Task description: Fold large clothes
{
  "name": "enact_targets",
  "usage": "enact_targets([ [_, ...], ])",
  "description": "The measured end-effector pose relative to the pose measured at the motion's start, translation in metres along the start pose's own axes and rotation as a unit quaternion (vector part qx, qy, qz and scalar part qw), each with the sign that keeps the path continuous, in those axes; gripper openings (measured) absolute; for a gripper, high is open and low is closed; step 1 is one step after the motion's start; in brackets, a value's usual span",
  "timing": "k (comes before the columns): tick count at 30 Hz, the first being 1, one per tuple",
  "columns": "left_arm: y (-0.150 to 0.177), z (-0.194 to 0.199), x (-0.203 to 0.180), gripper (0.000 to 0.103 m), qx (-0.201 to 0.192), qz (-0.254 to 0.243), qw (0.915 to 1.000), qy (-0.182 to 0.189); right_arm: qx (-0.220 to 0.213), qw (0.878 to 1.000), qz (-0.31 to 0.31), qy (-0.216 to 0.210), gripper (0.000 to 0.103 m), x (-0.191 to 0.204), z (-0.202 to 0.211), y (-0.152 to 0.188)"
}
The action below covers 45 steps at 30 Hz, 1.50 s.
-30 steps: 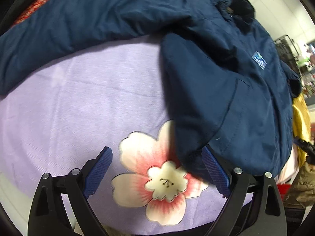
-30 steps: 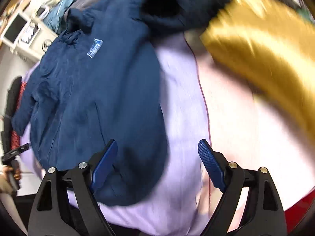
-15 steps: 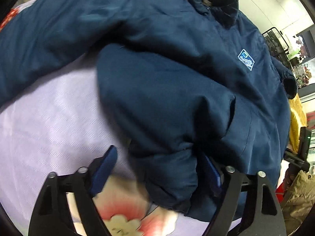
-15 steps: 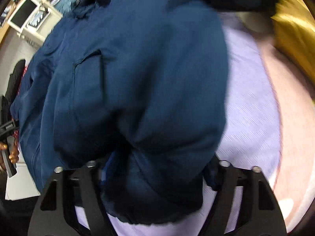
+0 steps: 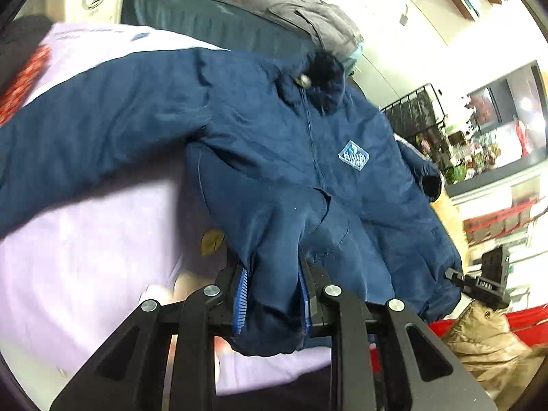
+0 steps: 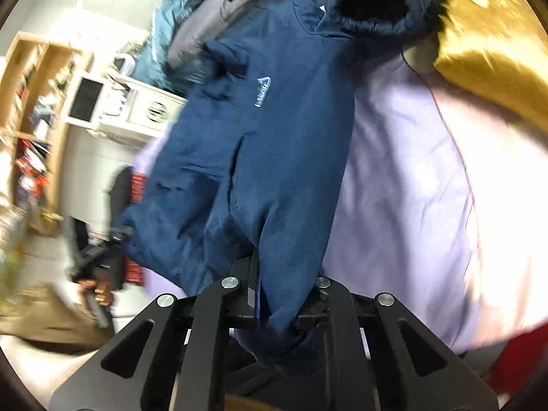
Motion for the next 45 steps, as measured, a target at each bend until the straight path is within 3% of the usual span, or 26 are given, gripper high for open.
enact_targets([
  [3,0.019,0.022,0.01,0.023,0.013,0.004,0.9995,-0.029,0.012,1.0,0.009,-0.025,0.012,0.023,0.021,0.026],
  [5,0.035,0.009,0.027,0.027,0.037,0.03,0.9974,-0.054,0.011,0.998,0.03,0.052,0.018,0.004,0.013,0.039],
  [6,0.055,-0.009,0.047,0.03,0.066,0.064,0.9933,-0.07,0.014,0.995,0.027,0.09,0.032,-0.012,0.004,0.041],
  [7,0.068,-0.027,0.059,0.031,0.091,0.085,0.9886,-0.085,0.027,0.991,0.007,0.134,0.052,-0.039,-0.014,0.046],
  [9,0.101,-0.064,0.082,0.035,0.145,0.116,0.9747,-0.125,0.044,0.976,-0.035,0.209,0.055,-0.087,-0.04,0.054],
  [11,0.119,-0.083,0.094,0.039,0.182,0.093,0.9629,-0.176,0.052,0.97,-0.067,0.23,0.055,-0.116,-0.063,0.059],
  [14,0.115,-0.077,0.095,0.058,0.175,0.052,0.9612,-0.207,0.048,0.965,-0.079,0.245,0.055,-0.13,-0.062,0.062],
  [15,0.105,-0.068,0.097,0.07,0.158,0.041,0.9608,-0.224,0.041,0.966,-0.071,0.243,0.055,-0.13,-0.058,0.059],
  [17,0.086,-0.054,0.101,0.08,0.128,0.033,0.9622,-0.238,0.019,0.965,-0.031,0.26,0.055,-0.119,-0.046,0.044],
  [21,0.028,-0.031,0.097,0.08,0.081,0.011,0.9662,-0.245,-0.013,0.962,0.045,0.27,0.055,-0.085,-0.038,-0.02],
  [25,-0.014,-0.015,0.065,0.08,0.131,-0.077,0.968,-0.2,0.018,0.952,0.134,0.275,0.055,-0.03,-0.03,-0.062],
  [26,-0.025,-0.011,0.056,0.08,0.147,-0.111,0.9634,-0.195,0.036,0.946,0.16,0.279,0.055,-0.016,-0.027,-0.069],
  [27,-0.032,-0.001,0.048,0.08,0.164,-0.151,0.9533,-0.204,0.05,0.94,0.181,0.286,0.066,-0.006,-0.03,-0.074],
  [28,-0.039,0.014,0.043,0.08,0.175,-0.193,0.94,-0.221,0.07,0.924,0.215,0.307,0.083,0.004,-0.019,-0.083],
  [29,-0.05,0.022,0.038,0.082,0.174,-0.218,0.9318,-0.232,0.074,0.912,0.241,0.325,0.086,0.012,-0.013,-0.095],
  [31,-0.078,0.022,0.026,0.09,0.164,-0.238,0.9293,-0.23,0.059,0.891,0.279,0.353,0.086,0.027,-0.001,-0.129],
  [34,-0.134,-0.022,0.009,0.09,0.144,-0.262,0.9258,-0.231,0.046,0.884,0.306,0.35,0.086,0.052,-0.037,-0.186],
  [35,-0.157,-0.047,0.003,0.09,0.126,-0.279,0.9216,-0.239,0.037,0.874,0.328,0.356,0.086,0.059,-0.056,-0.204],
  [37,-0.192,-0.093,-0.002,0.09,0.099,-0.309,0.9093,-0.26,-0.008,0.84,0.395,0.372,0.086,0.079,-0.101,-0.243],
  [38,-0.204,-0.112,-0.002,0.09,0.092,-0.313,0.9074,-0.265,-0.022,0.834,0.416,0.362,0.086,0.09,-0.123,-0.256],
  [39,-0.216,-0.136,-0.003,0.09,0.089,-0.309,0.9099,-0.262,-0.026,0.838,0.42,0.348,0.086,0.097,-0.139,-0.261],
  [41,-0.227,-0.179,-0.002,0.09,0.091,-0.297,0.9152,-0.256,-0.001,0.857,0.409,0.312,0.086,0.102,-0.176,-0.269],
  [42,-0.226,-0.19,-0.001,0.09,0.095,-0.298,0.9137,-0.26,0.004,0.855,0.413,0.313,0.086,0.1,-0.188,-0.273],
  [45,-0.219,-0.227,0.009,0.089,0.112,-0.294,0.9083,-0.275,-0.018,0.824,0.452,0.342,0.086,0.092,-0.218,-0.293],
])
Point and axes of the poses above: each gripper's, at about its wrist camera, not at the fingertips, and z roughly against the way its jaws point, x to its left, y to its underside, the point moved 10 cm from there along -z, roughly the way its jaws point, and after that the axes turned 12 degrees about -z, right-handed, at the moved point
